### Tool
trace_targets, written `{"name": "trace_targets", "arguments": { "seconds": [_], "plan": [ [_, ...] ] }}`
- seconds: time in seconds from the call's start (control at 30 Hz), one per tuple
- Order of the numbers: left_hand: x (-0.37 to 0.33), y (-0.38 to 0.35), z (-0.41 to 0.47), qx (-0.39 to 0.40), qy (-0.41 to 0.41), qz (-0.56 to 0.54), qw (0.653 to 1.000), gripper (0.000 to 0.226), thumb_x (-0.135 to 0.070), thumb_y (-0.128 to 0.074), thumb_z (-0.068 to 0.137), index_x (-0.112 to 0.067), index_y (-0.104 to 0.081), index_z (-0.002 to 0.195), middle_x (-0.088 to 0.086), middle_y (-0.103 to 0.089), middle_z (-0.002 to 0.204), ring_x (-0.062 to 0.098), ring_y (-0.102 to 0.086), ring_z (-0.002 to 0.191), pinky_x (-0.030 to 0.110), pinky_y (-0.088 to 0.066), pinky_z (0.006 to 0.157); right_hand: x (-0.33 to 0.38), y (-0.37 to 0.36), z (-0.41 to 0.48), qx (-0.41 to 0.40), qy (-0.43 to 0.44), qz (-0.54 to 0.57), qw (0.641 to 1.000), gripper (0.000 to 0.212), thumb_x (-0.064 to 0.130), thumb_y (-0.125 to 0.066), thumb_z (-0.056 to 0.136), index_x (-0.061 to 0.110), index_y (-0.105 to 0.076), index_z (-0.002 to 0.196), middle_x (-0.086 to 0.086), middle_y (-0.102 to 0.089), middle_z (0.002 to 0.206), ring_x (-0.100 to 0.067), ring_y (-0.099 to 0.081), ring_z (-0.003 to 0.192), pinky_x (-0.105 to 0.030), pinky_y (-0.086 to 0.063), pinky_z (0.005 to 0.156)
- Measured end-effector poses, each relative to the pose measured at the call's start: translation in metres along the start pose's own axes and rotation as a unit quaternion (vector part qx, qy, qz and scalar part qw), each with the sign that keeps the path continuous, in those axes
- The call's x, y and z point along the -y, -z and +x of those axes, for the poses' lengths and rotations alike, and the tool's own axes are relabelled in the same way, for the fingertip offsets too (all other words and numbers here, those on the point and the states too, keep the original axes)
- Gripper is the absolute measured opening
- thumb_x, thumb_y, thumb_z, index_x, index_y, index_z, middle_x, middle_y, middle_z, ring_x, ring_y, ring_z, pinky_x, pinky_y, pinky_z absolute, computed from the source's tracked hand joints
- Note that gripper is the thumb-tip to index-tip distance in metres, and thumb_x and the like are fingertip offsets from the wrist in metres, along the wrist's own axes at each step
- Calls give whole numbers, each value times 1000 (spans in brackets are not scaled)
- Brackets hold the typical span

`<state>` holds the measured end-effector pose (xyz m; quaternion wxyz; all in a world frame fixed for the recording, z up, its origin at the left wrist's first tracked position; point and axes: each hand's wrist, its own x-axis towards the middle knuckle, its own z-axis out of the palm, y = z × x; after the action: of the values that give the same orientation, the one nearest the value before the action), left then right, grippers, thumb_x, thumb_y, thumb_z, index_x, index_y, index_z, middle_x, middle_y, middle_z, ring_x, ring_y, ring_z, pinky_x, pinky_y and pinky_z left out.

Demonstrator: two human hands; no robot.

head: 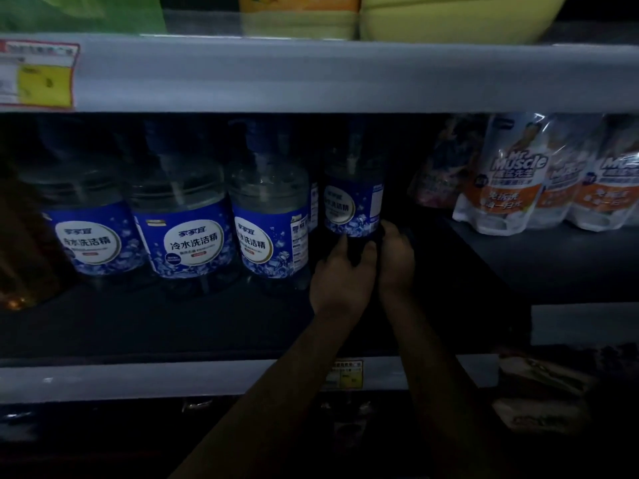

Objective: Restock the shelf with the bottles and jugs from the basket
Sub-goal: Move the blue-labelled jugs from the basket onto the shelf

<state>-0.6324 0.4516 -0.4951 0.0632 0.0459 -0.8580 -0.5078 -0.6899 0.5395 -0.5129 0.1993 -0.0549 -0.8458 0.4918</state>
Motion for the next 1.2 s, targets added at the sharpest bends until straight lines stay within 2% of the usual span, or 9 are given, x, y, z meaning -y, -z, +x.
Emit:
{"name": "trace_targets", "arguments": {
  "seconds": [0.1,0.2,0.27,0.4,0.57,0.8,0.87,1.0,1.2],
  "plan": [
    [0,4,-4,18,-10,-9,1000,58,-52,-51,102,-27,-43,154,4,-55,150,27,-50,139,34,-41,109,-1,9,-11,11,10,-61,998,53,43,-47,92,15,-58,135,-14,-63,127,-29,-64,111,-42,-53,96],
    [-3,12,-9,40,-1,-22,999,55,-45,-56,102,-23,-47,151,6,-59,145,28,-55,134,39,-46,110,-5,24,-19,45,10,-105,993,47,40,-52,92,15,-60,131,-13,-62,127,-30,-62,111,-30,-47,94],
    [-3,17,-17,53,-4,10,999,55,-45,-57,101,-23,-48,150,6,-61,143,27,-58,130,40,-49,107,-7,33,-27,75,20,-172,982,41,30,-56,98,16,-55,137,-13,-58,134,-30,-59,117,-30,-44,96],
    [-2,33,-39,76,-35,105,991,62,-44,-64,97,-26,-43,152,4,-62,141,28,-60,127,40,-50,105,3,54,-60,120,39,-260,957,49,29,-56,100,20,-44,147,-13,-47,146,-34,-50,131,-39,-42,108],
    [-3,62,-73,96,-86,196,972,66,-44,-63,93,-28,-37,151,7,-63,136,30,-61,123,48,-53,100,30,87,-106,137,46,-328,933,66,36,-58,97,19,-31,155,-18,-34,154,-39,-35,141,-44,-39,112],
    [-12,112,-124,64,-185,355,914,81,-58,-56,90,-26,-26,158,7,-32,162,32,-31,148,59,-33,117,79,111,-156,100,154,-414,892,86,47,-60,93,21,-15,162,-21,-12,166,-43,-3,154,-56,-11,123],
    [-17,131,-142,59,-210,386,897,83,-58,-53,93,-26,-20,161,8,-21,168,33,-21,154,60,-24,121,92,115,-178,105,172,-425,882,93,49,-61,91,25,-7,163,-21,-10,167,-44,-2,154,-61,-13,122],
    [-20,176,-177,43,-231,411,881,84,-56,-50,94,-36,-7,163,7,-5,173,32,-4,159,61,-14,125,103,125,-232,88,217,-426,874,104,52,-72,80,24,-14,162,-25,-21,164,-48,-15,152,-68,-29,114],
    [-4,247,-225,32,-236,450,860,88,-65,-45,94,-39,3,163,2,0,174,28,-1,160,58,-13,126,145,123,-290,92,252,-427,864,102,54,-67,84,26,-8,163,-25,-13,166,-49,-6,153,-68,-23,116]
  ]
}}
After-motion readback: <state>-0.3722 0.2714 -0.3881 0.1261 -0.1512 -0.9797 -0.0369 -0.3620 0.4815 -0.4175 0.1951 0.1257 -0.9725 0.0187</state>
